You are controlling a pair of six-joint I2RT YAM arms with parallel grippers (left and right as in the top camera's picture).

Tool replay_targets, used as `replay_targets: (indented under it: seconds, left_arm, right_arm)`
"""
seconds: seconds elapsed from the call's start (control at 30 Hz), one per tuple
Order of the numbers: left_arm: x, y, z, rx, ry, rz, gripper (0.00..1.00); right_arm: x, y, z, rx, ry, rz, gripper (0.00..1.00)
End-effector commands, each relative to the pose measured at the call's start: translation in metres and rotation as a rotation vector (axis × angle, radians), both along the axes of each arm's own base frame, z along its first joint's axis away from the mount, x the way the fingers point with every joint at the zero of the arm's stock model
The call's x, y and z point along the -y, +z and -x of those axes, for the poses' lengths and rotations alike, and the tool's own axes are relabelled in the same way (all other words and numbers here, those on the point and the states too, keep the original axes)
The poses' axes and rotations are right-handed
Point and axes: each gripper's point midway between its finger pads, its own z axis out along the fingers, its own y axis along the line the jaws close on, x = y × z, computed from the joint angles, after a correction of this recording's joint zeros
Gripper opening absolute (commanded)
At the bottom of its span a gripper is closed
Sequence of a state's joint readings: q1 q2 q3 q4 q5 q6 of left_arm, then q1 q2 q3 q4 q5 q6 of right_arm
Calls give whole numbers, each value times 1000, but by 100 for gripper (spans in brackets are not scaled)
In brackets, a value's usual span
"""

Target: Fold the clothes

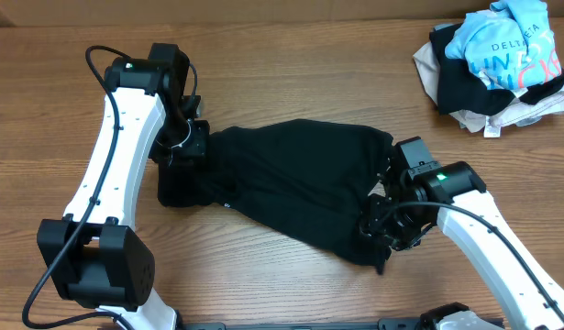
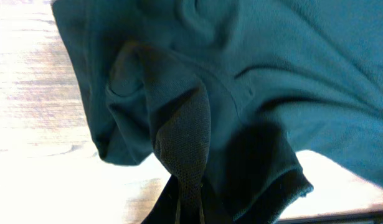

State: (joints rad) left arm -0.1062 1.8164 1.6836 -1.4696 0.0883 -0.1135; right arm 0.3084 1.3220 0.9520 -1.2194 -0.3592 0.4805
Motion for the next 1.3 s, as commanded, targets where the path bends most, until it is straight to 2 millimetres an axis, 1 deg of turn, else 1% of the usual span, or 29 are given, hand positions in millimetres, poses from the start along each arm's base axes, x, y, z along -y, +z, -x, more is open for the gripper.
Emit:
replay_targets:
  seconds: [0.0,0.1,0.17,0.23,0.4,0.5,0.7,0.87,0.93,0.97,1.0,1.07,1.13,1.17,1.23,1.27]
  left_arm:
    - [-7,2,-6,36,32,-22,4]
    - [-7,2,-13,65,34,-19,4]
    - [-7,2,-17,82,34,-17,4]
    - [-7,2,-21,97,34,-16,4]
    - [-6,3,-28,123,35,-13,4]
    - [-7,3,-28,123,36,-18,4]
    - [-10,2,-29,129,37,-36,4]
    - [-10,2,-29,130,37,-35,4]
    - [-10,2,-30,131,37,-35,4]
    - [-10,2,-30,131,37,-35,4]
    - [-10,2,-30,131,37,-35,4]
    - [-10,2,-30,131,37,-35,4]
    - [-10,2,-30,131,37,-35,4]
    - [-10,2,-30,131,37,-36,4]
    - [-12,2,-30,132,38,-43,4]
    - [-13,2,-30,132,38,-49,4]
  right_arm:
    - [12,8,-14,96,-49,49,72]
    - [26,3,-30,154,-93,131,79]
    - [27,-2,-37,164,-99,144,79]
    - [27,-12,-37,141,-108,153,79]
    - [30,-45,-28,61,-130,179,78]
    - [32,-61,-20,11,-155,194,76]
    - [33,-73,-8,-24,-168,188,73]
    - [29,-89,0,-32,-181,153,66]
    - [30,-95,3,-39,-202,155,61]
    - [31,-98,5,-45,-213,157,55]
    - [31,-99,6,-46,-218,158,52]
    - [33,-100,5,-40,-223,171,40]
    - [35,-100,3,-37,-243,185,25]
    - [37,-100,3,-36,-251,196,20]
    - [39,-100,1,-29,-256,206,5]
    - [41,-99,0,-25,-261,209,4]
